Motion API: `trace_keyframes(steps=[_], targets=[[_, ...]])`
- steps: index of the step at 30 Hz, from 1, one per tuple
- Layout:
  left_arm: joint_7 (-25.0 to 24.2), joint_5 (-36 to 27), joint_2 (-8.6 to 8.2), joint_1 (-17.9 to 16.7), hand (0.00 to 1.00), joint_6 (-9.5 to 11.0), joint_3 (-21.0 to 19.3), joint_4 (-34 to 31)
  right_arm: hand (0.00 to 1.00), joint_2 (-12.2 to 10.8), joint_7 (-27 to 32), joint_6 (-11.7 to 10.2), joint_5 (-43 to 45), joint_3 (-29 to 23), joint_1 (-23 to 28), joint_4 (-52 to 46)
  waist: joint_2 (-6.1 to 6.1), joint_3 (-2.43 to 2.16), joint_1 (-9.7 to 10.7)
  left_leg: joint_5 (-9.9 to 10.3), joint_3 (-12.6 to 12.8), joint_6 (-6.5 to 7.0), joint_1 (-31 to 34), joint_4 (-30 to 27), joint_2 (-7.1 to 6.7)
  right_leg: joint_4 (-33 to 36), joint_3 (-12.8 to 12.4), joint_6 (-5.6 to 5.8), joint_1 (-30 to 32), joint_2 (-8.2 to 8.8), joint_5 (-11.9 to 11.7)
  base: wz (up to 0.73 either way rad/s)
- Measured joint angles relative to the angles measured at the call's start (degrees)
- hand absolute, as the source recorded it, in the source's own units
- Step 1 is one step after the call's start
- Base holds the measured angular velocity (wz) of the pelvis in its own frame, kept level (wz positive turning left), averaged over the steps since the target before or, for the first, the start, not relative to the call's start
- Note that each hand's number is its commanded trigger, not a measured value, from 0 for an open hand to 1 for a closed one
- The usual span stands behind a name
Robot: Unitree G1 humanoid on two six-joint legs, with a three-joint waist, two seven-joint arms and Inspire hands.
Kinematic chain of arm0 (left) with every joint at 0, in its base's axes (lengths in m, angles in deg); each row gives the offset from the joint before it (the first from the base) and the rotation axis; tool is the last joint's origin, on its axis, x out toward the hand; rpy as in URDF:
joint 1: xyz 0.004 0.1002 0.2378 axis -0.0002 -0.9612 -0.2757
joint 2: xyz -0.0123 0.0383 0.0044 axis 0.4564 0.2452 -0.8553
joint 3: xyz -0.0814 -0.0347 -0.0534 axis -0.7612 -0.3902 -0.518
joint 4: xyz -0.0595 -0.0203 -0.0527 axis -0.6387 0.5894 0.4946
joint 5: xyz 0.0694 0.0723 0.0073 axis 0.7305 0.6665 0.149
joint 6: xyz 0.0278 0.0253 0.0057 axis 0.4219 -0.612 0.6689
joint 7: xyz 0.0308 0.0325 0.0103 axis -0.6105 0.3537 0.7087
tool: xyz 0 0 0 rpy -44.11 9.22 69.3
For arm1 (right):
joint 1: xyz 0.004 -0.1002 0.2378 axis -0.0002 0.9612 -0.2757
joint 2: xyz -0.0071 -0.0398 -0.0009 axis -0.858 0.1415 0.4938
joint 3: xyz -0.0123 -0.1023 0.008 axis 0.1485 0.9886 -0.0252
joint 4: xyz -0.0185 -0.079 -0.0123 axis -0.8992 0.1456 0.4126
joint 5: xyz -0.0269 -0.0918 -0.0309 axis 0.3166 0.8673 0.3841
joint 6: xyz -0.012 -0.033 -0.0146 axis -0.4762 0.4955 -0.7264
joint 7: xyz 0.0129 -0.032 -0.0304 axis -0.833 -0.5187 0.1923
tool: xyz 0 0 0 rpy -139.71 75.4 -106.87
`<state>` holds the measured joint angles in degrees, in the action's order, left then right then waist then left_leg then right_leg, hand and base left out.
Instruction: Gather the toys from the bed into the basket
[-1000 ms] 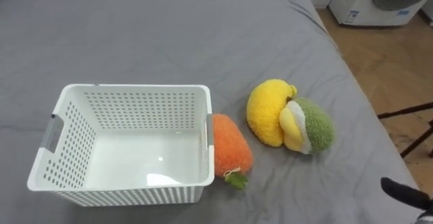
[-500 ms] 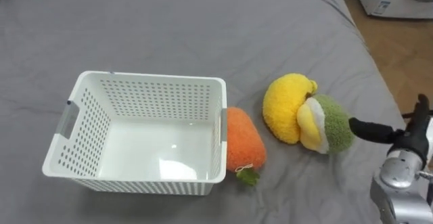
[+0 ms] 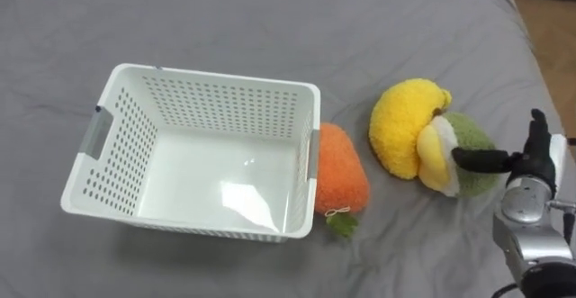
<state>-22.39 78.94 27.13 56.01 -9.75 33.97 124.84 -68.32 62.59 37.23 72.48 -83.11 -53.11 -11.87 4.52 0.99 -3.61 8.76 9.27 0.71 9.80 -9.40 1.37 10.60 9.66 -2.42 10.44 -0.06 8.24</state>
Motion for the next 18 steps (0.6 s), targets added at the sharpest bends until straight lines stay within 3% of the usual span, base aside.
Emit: trace_keyframes(steps=[18], targets=[[-0.61,-1.3,0.23,2.53,0.0,-0.04,1.53,1.02,0.0,0.14,-6.42,-0.62,3.15,1.53,-2.77,8.34,-0.55,0.49,-0.22,-0.4,-0.43,-0.06,1.02,-0.05,-0.05,0.05,0.54,-0.15,0.9,0.13,-0.1,0.02]])
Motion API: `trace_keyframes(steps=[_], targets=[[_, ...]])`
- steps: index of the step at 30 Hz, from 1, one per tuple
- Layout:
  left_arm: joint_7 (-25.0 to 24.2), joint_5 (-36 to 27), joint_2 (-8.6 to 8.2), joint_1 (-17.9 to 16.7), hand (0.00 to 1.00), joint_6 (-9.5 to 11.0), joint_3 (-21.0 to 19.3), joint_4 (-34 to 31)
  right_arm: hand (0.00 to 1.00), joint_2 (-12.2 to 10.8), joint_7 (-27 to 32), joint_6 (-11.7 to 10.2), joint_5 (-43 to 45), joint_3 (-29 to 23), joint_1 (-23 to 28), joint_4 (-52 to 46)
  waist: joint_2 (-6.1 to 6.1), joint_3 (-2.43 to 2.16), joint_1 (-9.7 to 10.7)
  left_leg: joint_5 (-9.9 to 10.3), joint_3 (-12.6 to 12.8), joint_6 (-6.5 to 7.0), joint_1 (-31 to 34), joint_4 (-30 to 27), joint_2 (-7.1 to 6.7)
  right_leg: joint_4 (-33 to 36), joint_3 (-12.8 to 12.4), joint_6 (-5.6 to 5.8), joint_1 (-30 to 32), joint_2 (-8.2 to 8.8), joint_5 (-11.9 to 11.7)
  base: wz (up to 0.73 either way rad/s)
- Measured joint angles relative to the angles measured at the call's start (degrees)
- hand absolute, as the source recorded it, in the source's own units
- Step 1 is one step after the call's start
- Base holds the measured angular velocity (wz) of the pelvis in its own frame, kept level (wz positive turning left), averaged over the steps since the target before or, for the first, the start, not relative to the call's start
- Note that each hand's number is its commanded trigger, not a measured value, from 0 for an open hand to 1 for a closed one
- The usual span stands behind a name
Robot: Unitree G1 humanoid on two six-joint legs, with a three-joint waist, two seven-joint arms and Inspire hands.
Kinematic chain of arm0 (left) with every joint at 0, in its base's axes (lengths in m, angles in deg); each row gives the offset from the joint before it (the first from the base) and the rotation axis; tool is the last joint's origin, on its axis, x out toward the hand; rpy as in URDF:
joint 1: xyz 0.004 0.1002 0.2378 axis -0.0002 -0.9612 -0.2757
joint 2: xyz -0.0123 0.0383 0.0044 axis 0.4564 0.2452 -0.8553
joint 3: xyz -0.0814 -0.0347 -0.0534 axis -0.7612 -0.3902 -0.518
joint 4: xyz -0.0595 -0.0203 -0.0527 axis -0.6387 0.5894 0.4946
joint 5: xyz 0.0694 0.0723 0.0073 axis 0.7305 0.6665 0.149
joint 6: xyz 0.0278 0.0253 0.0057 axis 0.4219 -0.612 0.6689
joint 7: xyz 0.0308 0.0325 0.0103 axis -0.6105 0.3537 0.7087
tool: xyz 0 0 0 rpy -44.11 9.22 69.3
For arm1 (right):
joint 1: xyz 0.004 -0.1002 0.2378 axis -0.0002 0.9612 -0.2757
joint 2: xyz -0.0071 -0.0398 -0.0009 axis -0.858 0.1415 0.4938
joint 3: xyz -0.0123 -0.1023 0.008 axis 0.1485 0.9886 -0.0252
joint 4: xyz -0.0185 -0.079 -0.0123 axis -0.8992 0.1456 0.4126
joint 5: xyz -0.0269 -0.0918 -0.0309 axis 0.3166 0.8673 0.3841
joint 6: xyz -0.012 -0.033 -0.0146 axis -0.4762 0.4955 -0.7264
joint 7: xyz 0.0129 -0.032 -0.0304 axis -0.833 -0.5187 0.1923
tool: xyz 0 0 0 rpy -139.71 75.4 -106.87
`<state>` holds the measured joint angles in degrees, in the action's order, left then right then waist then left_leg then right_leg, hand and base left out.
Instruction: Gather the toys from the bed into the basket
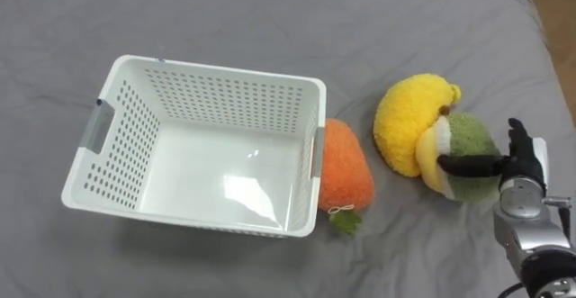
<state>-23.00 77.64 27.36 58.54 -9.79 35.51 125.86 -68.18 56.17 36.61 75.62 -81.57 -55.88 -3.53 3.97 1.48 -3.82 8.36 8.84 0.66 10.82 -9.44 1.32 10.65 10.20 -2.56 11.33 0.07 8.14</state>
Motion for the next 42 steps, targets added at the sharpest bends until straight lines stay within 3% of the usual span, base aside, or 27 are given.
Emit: trace_keyframes(steps=[6,7,8,18,31,42], targets=[[-0.4,-0.05,0.07,0.97,0.0,0.15,0.2,0.31,0.0,0.0,-2.17,-0.51,1.38,0.55,-0.01,-0.01,-0.01,-0.03,-0.67,-0.21,0.21,0.02,0.99,-0.17,0.03,0.04,0.17,-0.15,0.95,0.0,-0.3,0.0],[-0.39,-0.05,0.07,0.98,0.0,0.23,0.25,0.29,0.66,0.0,-2.86,-0.51,1.45,0.66,-0.01,0.04,0.0,-0.03,-0.68,-0.22,0.2,0.03,1.0,-0.17,0.03,0.04,0.29,-0.15,0.95,0.01,-0.29,0.0],[-0.39,-0.05,0.07,1.0,0.0,0.24,0.35,0.29,1.0,0.0,-3.22,-0.51,1.49,0.67,-0.01,0.07,-0.01,-0.03,-0.7,-0.22,0.2,0.04,1.0,-0.17,0.03,0.05,0.34,-0.15,0.94,0.02,-0.29,0.04],[-0.39,-0.99,0.52,1.42,0.0,0.25,1.24,0.32,1.0,1.5,-5.75,-0.85,1.24,0.68,-0.02,2.21,0.36,-0.1,-0.81,-0.5,-0.04,0.0,1.05,-0.17,0.05,0.19,0.94,-0.19,0.91,0.11,-0.32,0.02],[-0.39,-1.14,1.4,1.46,0.0,1.06,2.35,0.73,1.0,1.5,-6.18,-0.68,8.84,0.72,0.27,1.96,1.04,-0.15,-0.97,-0.56,0.03,-0.04,1.03,-0.14,0.07,0.14,0.7,-0.22,0.93,0.08,-0.35,0.0],[-0.05,-1.14,1.81,1.47,0.0,1.75,3.62,1.19,1.0,1.45,-5.61,-0.45,8.5,2.42,0.26,1.18,1.26,-0.17,-1.12,-0.6,-0.11,0.03,0.9,-0.15,0.04,0.18,0.64,-0.18,0.75,0.09,-0.52,0.0]])
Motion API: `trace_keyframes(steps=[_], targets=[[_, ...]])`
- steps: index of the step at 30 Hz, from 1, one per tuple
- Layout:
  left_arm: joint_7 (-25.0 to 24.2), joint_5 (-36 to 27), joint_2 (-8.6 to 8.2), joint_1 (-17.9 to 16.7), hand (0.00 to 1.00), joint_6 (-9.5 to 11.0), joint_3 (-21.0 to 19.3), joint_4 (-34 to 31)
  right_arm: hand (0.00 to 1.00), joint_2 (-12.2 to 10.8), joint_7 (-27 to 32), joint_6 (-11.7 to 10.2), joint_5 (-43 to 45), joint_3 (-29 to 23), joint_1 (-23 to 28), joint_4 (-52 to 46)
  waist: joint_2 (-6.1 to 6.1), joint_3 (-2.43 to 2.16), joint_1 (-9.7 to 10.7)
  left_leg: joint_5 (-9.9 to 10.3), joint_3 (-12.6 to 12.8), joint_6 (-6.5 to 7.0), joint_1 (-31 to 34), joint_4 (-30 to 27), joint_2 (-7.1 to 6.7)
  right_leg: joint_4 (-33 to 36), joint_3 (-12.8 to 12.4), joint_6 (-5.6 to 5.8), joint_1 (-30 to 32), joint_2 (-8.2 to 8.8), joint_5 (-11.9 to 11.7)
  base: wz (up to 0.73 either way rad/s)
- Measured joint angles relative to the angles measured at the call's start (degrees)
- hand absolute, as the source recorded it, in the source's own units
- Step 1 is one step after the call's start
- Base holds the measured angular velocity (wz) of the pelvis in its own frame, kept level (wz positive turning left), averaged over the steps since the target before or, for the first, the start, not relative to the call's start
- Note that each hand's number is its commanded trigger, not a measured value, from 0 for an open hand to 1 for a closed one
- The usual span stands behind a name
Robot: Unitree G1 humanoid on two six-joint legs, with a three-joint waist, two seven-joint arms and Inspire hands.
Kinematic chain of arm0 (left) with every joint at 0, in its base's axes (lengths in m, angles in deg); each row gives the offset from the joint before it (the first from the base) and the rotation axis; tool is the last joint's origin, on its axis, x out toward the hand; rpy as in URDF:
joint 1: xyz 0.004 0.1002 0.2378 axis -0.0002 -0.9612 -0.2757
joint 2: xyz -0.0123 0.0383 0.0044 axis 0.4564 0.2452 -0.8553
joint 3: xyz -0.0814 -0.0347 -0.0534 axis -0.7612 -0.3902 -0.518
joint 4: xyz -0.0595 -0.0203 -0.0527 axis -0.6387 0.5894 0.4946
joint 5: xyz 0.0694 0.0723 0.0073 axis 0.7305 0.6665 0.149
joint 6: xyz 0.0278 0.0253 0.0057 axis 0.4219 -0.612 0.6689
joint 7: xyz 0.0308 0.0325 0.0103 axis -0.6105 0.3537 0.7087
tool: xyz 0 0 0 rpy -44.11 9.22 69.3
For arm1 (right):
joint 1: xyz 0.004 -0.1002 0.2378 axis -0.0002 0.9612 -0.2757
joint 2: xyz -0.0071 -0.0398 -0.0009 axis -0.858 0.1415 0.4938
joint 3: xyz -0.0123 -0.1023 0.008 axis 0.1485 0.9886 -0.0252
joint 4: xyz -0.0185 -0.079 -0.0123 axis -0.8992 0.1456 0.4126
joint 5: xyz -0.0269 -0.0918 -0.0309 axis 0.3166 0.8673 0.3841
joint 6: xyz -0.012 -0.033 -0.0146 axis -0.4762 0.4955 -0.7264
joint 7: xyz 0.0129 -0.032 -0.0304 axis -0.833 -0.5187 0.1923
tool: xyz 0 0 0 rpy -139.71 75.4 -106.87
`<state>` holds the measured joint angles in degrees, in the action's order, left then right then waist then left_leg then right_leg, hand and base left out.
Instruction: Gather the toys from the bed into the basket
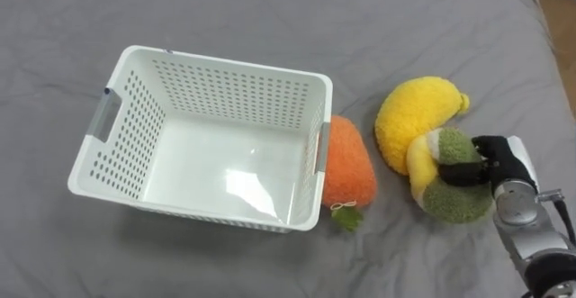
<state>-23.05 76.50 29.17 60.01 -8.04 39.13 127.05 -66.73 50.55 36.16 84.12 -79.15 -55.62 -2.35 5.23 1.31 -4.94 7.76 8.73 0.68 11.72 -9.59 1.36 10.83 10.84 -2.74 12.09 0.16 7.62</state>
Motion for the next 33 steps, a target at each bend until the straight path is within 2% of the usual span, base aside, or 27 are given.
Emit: trace_keyframes(steps=[5,7,9,13,15,16,18,25,29,33], targets=[[0.24,0.02,-0.02,-0.31,0.0,-0.03,-0.63,0.34,1.0,0.05,1.08,0.02,-1.28,-0.9,0.8,-6.76,0.01,-0.03,0.94,-0.01,0.0,-0.02,-0.57,0.0,0.02,-0.07,0.06,-0.01,-0.56,-0.02,-0.01,0.01],[0.97,0.02,-0.16,-1.39,0.0,-0.17,-0.97,0.31,1.0,0.03,2.35,0.06,-1.17,-2.51,4.27,-16.84,0.02,-0.06,1.89,-0.01,0.09,-0.02,-1.7,0.15,0.02,-0.23,0.11,0.0,-1.6,-0.03,0.0,-0.02],[1.06,0.01,-0.21,-2.6,0.0,-0.17,-1.81,0.24,1.0,0.03,3.84,-0.01,-1.04,-2.91,6.36,-22.95,0.03,-0.07,2.81,0.0,0.36,-0.02,-3.17,0.23,0.04,-0.38,0.32,0.0,-3.11,-0.02,0.0,-0.03],[1.44,-0.07,-0.61,-3.26,0.0,-0.35,-4.34,0.25,1.0,0.04,4.66,0.11,0.0,-3.74,9.48,-34.0,0.46,-0.41,4.18,-0.01,0.5,-0.03,-4.36,0.22,0.03,-0.73,0.12,0.05,-4.5,-0.02,0.04,0.0],[1.7,-0.05,-1.23,-3.33,0.0,-0.43,-5.7,0.25,1.0,0.04,4.58,0.52,0.61,-4.35,11.02,-38.28,0.56,-0.57,4.27,-0.01,0.52,-0.02,-4.96,0.16,0.03,-1.05,0.1,-0.04,-5.26,-0.04,-0.02,0.0],[1.95,-0.05,-1.71,-3.63,0.0,-0.54,-6.58,0.25,1.0,0.04,4.47,0.75,0.74,-4.65,11.7,-40.24,0.61,-0.97,4.32,0.0,0.35,-0.02,-5.5,0.16,-0.01,-1.1,0.04,-0.04,-5.81,-0.02,-0.01,0.0],[2.05,-0.05,-1.84,-4.43,0.0,-0.66,-6.61,0.15,1.0,0.03,3.9,2.01,2.34,-4.74,11.74,-43.13,0.65,-1.33,4.43,0.01,0.47,-0.01,-6.54,0.22,-0.03,-1.1,-0.13,-0.04,-6.72,-0.01,-0.01,-0.04],[2.08,0.69,-2.4,-6.74,0.0,-1.55,-7.83,-2.5,1.0,0.01,2.41,2.43,4.73,-5.78,12.07,-55.53,0.39,-1.42,4.42,0.02,0.37,-0.03,-9.44,0.96,0.02,-1.21,-0.09,0.0,-8.97,-0.15,0.02,0.0],[2.08,0.57,-2.72,-7.59,0.0,-1.77,-8.09,-3.49,1.0,-0.01,2.37,2.59,4.21,-6.45,12.49,-56.41,0.31,-1.44,4.29,0.04,0.33,-0.04,-10.48,1.24,-0.06,-1.25,0.04,0.05,-10.29,-0.11,0.05,0.02],[2.32,0.6,-3.16,-7.49,0.0,-1.76,-8.22,-3.59,1.0,-0.02,-0.17,3.99,2.64,-6.25,12.57,-56.83,0.2,-1.36,2.46,0.04,0.51,-0.04,-10.99,1.51,-0.05,-1.27,-0.17,0.06,-10.75,-0.2,0.06,-0.04]])
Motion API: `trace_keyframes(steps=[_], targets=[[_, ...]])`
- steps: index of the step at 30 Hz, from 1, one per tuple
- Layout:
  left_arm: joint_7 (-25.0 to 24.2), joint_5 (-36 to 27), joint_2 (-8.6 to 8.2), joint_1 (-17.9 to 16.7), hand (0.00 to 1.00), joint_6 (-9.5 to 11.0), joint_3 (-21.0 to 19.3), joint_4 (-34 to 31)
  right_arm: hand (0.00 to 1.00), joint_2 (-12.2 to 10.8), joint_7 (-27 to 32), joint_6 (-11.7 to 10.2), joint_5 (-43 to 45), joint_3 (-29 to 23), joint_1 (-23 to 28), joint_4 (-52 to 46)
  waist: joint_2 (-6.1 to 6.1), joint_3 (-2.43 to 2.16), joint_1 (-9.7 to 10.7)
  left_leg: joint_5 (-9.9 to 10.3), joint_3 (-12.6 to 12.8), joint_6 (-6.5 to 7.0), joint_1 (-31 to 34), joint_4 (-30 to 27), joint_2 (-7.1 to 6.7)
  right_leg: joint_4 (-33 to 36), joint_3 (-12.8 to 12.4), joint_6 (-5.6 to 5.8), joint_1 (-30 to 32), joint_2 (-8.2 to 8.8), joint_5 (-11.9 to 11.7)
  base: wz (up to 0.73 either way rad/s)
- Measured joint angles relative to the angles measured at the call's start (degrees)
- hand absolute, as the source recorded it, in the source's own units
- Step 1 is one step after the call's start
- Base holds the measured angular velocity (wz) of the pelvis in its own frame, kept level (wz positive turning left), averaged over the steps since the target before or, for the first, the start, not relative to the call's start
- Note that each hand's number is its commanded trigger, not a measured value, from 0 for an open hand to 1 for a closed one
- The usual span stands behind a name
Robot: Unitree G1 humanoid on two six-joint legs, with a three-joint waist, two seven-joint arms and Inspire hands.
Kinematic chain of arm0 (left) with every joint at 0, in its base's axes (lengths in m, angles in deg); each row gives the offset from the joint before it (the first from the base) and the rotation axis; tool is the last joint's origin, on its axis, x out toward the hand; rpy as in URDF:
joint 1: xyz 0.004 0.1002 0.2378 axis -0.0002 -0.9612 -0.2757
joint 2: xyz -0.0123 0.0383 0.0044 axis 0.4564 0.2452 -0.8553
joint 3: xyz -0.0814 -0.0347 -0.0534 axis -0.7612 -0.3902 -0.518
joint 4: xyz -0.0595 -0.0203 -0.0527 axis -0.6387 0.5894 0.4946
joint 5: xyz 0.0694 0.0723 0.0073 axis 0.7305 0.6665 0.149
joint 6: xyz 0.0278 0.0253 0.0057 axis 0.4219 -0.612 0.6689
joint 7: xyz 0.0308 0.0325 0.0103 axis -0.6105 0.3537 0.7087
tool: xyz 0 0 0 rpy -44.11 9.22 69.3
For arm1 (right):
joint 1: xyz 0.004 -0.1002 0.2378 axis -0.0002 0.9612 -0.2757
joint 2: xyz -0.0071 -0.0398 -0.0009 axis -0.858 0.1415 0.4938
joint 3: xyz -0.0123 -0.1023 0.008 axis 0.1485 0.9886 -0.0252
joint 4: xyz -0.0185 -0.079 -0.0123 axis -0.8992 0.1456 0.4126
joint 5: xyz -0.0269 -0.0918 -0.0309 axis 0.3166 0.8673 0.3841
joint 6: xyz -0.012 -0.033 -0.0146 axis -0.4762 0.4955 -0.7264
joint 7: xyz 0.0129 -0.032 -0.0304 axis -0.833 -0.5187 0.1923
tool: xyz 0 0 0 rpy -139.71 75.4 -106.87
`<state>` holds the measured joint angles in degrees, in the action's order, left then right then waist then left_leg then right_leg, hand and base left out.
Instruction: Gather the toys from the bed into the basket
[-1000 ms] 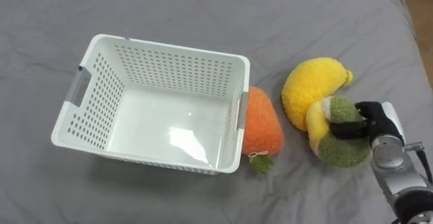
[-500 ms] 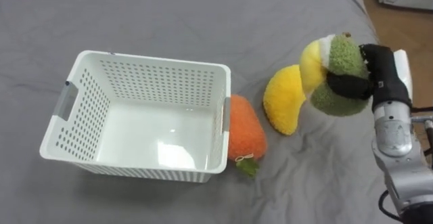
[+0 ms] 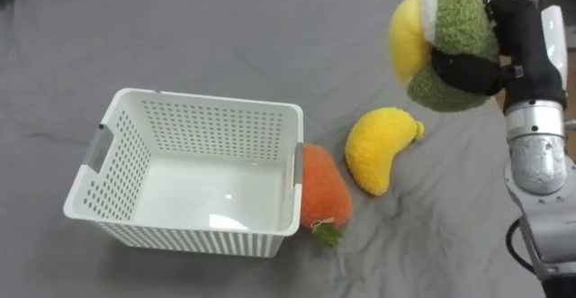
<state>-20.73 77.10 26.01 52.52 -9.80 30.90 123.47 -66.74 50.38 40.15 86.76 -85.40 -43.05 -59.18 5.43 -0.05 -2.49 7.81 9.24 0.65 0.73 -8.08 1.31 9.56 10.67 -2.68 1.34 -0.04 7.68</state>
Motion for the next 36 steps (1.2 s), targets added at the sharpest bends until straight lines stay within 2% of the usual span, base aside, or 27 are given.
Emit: trace_keyframes(steps=[3,9,11,15,18,25,30,36], targets=[[0.0,0.15,-0.05,0.16,0.0,0.02,0.04,-0.31,1.0,0.02,-1.34,0.66,0.39,0.56,-0.34,-0.57,0.04,0.02,-1.28,0.0,-0.01,-0.01,-0.35,0.38,-0.01,-0.06,0.03,0.18,-0.21,-0.02,0.14,0.0],[0.05,0.15,-0.05,0.82,0.0,0.03,0.68,-0.51,1.0,0.0,-4.03,2.17,0.32,6.62,-2.58,-0.75,0.44,0.23,-3.02,0.03,-0.68,-0.05,-0.48,0.42,-0.1,-0.64,0.65,0.22,-0.89,0.06,0.16,0.06],[0.05,0.1,-0.13,1.39,0.0,0.07,0.66,-0.51,1.0,-0.16,-4.97,2.42,0.37,7.02,-2.59,-0.74,0.58,0.36,-4.23,0.03,-1.26,-0.04,-0.42,0.42,-0.22,-0.84,0.98,0.24,-1.13,0.11,0.16,0.13],[0.15,0.17,-1.24,1.75,0.0,0.08,0.66,-0.64,1.0,-2.41,-6.82,3.44,3.09,7.28,-2.75,-0.75,0.69,0.43,-5.72,0.08,-1.92,-0.02,-0.13,0.44,-0.42,-0.96,1.19,0.61,-1.14,0.18,0.45,0.08],[0.03,0.45,-1.4,2.0,0.0,0.08,0.65,-0.83,1.0,-2.74,-8.14,3.46,4.29,8.05,-2.77,-0.77,0.74,0.46,-7.22,0.14,-1.98,-0.02,-0.14,0.51,-0.41,-0.93,1.53,0.67,-1.05,0.25,0.48,0.02],[-0.16,4.73,-1.15,2.42,0.0,0.14,0.62,-0.98,1.0,-3.71,-9.94,3.54,5.96,9.77,-6.14,-0.78,1.03,0.59,-7.93,0.15,-2.16,-0.03,-0.06,0.62,-0.37,-0.87,2.23,0.68,-1.0,0.28,0.49,0.0],[-0.3,5.1,-1.11,2.3,0.0,0.08,0.7,-2.24,1.0,-3.81,-9.96,3.54,6.34,12.63,-8.66,-0.77,1.6,0.63,-8.1,0.18,-2.85,-0.04,-0.11,0.56,-0.42,-0.89,3.04,0.68,-1.47,0.34,0.49,0.07],[-0.51,5.08,-1.56,2.82,0.0,0.08,0.71,-3.36,1.0,-5.17,-12.47,5.32,9.6,17.09,-8.66,-0.76,1.84,0.72,-10.51,0.18,-3.33,-0.03,-0.17,0.5,-0.47,-0.82,3.43,0.68,-1.7,0.37,0.49,0.04]])
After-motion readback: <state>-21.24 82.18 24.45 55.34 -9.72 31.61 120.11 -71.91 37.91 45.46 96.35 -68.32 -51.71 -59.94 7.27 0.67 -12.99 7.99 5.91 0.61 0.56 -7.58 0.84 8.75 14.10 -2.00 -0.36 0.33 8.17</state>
